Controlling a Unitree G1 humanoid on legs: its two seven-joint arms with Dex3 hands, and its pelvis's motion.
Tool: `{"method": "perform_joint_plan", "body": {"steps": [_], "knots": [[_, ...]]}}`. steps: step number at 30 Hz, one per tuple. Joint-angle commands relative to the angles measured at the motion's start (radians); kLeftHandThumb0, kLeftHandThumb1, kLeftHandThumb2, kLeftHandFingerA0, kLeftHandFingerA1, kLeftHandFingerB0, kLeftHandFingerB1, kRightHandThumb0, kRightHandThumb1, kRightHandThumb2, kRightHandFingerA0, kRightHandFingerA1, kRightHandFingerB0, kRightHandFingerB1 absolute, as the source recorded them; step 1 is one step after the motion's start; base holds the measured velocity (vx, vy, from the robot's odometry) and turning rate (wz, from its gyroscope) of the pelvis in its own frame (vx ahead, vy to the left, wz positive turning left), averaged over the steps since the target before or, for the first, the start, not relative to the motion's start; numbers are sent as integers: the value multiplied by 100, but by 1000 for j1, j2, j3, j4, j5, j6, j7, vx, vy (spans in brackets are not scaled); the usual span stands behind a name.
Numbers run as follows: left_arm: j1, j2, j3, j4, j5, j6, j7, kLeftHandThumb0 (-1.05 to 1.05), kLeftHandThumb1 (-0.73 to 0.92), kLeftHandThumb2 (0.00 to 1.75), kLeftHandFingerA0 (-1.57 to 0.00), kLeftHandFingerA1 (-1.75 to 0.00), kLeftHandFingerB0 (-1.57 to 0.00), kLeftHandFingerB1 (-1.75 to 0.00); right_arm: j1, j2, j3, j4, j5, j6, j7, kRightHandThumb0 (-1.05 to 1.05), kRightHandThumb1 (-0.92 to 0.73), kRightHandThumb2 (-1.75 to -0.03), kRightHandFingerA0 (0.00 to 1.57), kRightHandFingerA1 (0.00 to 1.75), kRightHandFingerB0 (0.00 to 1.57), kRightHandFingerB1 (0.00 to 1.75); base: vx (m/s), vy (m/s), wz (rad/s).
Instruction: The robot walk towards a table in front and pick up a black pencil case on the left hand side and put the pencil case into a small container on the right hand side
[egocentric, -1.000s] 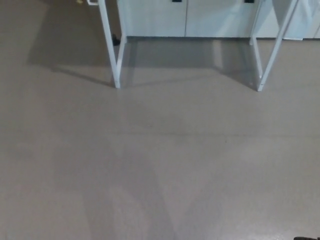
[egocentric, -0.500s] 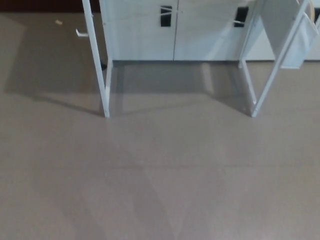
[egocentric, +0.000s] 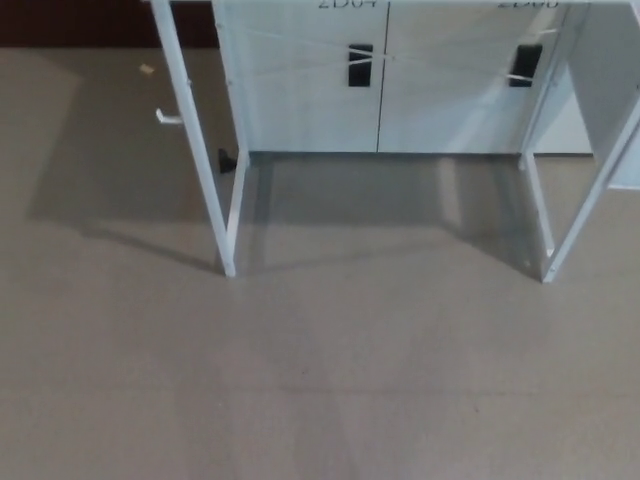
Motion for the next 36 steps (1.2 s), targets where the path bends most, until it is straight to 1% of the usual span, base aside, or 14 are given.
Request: {"method": "perform_joint_plan", "body": {"steps": [1,11,18,19,20,22,23,25,26,27,28,33,34,36], "knots": [[-18,8,7,-7,-5,-13,13,-13,66,59,-37,-38,-24,-31,-21,-4,0,28,2,-6,6,-28,-58,-58,57,43,39,37,269,120,-4],[-2,12,13,7,-9,-28,-2,-15,66,60,-36,-39,-24,-32,-20,-2,19,35,-10,-11,-4,-36,-50,-68,55,50,36,43,296,158,-3],[-6,14,13,4,-10,-22,6,-15,66,61,-38,-40,-25,-32,-27,6,17,39,0,-7,8,-27,-59,-58,57,44,38,37,170,-132,11],[-10,12,11,-2,-11,-17,8,-11,47,90,-29,-56,-14,-48,-34,4,18,33,0,-6,12,-28,-60,-58,58,45,37,37,253,-233,13],[-10,12,8,-4,-4,-19,14,-16,65,60,-40,-41,-26,-32,-35,1,20,35,-4,-10,13,-29,-60,-58,57,43,38,36,321,-311,-27],[-13,12,5,-10,1,-17,24,-14,65,59,-41,-41,-27,-32,-48,-6,27,40,-17,-12,8,-37,-51,-69,53,50,35,44,305,-259,18],[-20,9,8,-5,-5,-16,25,-12,48,92,-33,-59,-13,-48,-62,-7,27,49,-18,-11,5,-37,-51,-69,54,50,37,44,287,-251,-6],[-28,9,16,4,-12,-18,25,-11,49,92,-32,-58,-9,-47,-75,-7,30,42,-20,2,1,-38,-50,-69,55,51,37,44,59,-179,-3],[-29,9,18,6,-14,-18,23,-11,49,92,-32,-58,-9,-47,-74,-6,29,38,-19,5,2,-38,-50,-69,55,51,37,44,34,-166,-3],[-30,12,13,-9,-5,-19,29,-14,65,59,-44,-41,-24,-31,-86,-5,26,41,-14,10,6,-38,-50,-69,55,50,36,44,53,-115,-4],[-20,10,12,-11,-5,-28,25,-12,49,92,-33,-58,-10,-47,-77,-9,26,31,-15,12,7,-38,-50,-69,55,50,36,44,52,-103,-2],[-32,5,18,4,-19,-25,19,-11,48,92,-34,-59,-12,-48,-89,-9,22,36,-14,19,5,-38,-51,-69,56,51,37,44,46,10,-2],[-34,6,19,2,-20,-25,19,-14,64,59,-45,-42,-25,-32,-91,-10,25,28,-18,28,6,-38,-51,-70,55,51,36,44,121,115,10],[-30,6,18,-9,-19,-23,19,-15,64,59,-45,-43,-25,-32,-90,-10,25,20,-18,38,6,-39,-51,-70,55,51,36,44,124,-5,53]]}}
